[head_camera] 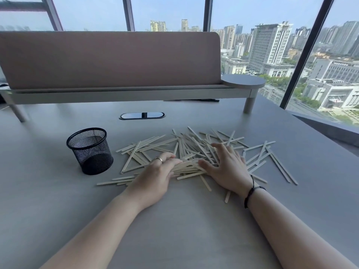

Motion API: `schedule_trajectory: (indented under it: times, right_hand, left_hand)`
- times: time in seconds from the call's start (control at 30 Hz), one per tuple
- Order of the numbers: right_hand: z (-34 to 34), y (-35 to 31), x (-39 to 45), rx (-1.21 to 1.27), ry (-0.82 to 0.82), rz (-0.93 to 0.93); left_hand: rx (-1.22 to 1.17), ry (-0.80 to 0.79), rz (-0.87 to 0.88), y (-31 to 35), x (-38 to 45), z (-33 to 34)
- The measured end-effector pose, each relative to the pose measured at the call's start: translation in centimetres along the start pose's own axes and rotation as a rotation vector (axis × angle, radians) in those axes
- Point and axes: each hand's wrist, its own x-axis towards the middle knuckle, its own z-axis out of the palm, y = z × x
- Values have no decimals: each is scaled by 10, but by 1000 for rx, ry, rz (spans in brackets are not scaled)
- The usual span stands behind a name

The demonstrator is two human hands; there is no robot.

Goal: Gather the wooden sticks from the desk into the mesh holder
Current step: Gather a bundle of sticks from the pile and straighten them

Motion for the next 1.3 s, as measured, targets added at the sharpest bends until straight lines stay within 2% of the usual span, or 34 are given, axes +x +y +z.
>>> schedule_trajectory:
  times: [0.23,0.4,0.53,0.6,0.7,0.83,0.93,1.13,1.3]
  right_hand:
    - [2,2,2,24,7,2]
    - [2,3,4,51,14,11]
    - [2,4,4,62,18,7]
    - [2,4,4,60,11,5]
    - [2,4,4,66,-2,4]
    - [2,4,4,63,-13,6]
    - [1,3,4,58,-18,5]
    - [-1,0,1,11,-35,-40]
    - [-3,-8,-2,76,103,-250]
  left_hand:
    - [98,55,42,6,1,-1]
    - [220,154,-35,11,1,-5]
    - [176,219,-104,10,4,-6]
    - [143,267,-106,11,5,-9]
    - [240,377,-69,8,6,-14]
    - [255,439,-86,2,4,-23]
    - [170,504,-76,1,2,-33]
    - [-159,573,-147,12,0,-45]
    - [-235,572,-183,16,1,-46]
